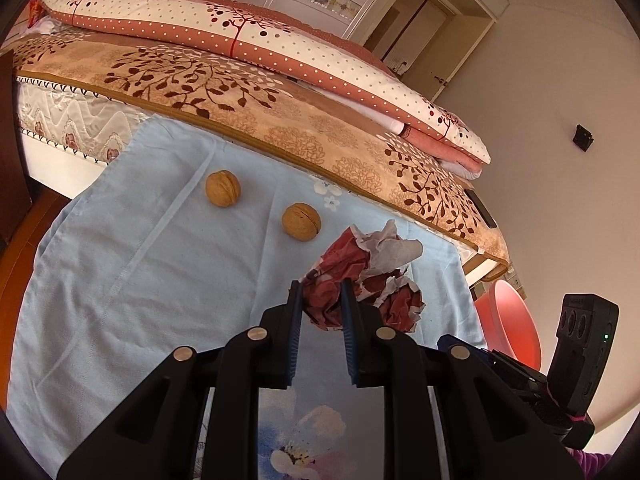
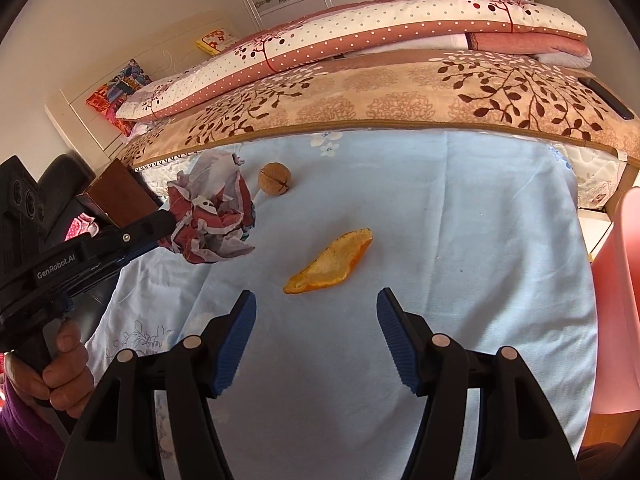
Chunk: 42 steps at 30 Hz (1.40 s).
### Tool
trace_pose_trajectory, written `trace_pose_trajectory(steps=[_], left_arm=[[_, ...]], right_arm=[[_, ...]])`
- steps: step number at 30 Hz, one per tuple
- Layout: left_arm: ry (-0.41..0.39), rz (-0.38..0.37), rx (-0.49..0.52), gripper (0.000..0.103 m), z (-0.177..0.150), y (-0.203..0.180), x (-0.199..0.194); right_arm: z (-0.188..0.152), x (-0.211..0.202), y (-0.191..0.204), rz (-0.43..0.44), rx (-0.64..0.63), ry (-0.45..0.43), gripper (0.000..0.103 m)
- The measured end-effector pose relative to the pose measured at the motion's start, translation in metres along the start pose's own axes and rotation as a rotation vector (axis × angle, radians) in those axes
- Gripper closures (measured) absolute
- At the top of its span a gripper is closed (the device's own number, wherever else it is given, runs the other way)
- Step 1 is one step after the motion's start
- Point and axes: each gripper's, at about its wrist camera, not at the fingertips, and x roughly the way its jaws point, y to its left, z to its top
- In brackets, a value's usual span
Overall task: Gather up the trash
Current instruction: 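Grasp the orange peel with the right tool while the left holds the paper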
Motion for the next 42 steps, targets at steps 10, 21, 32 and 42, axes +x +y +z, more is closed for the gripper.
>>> trace_pose_trajectory(steps=[10, 21, 32, 42], left_arm=[[-0.034, 0.03, 0.011, 0.084, -0.007, 0.019, -0.021], [-0.013, 0.019, 0.004, 0.084, -0.016, 0.032, -0.024], [0.002, 0.007, 0.02, 0.084, -0.018, 0.027, -0.021], [0.014, -0.002, 0.049, 0.084, -0.02, 0.012, -0.019]], right_arm=[[0.015, 0.037, 0.013, -0.076, 0.027, 0.031, 0.038], [0.018, 0.067, 0.024, -0.22, -0.008, 0.063, 0.038], [0.011, 0.062, 0.03, -0.263, -0.089, 0.035, 0.072], [-0.001, 0.035, 0.022, -0.22, -0.117, 0.04, 0.096]])
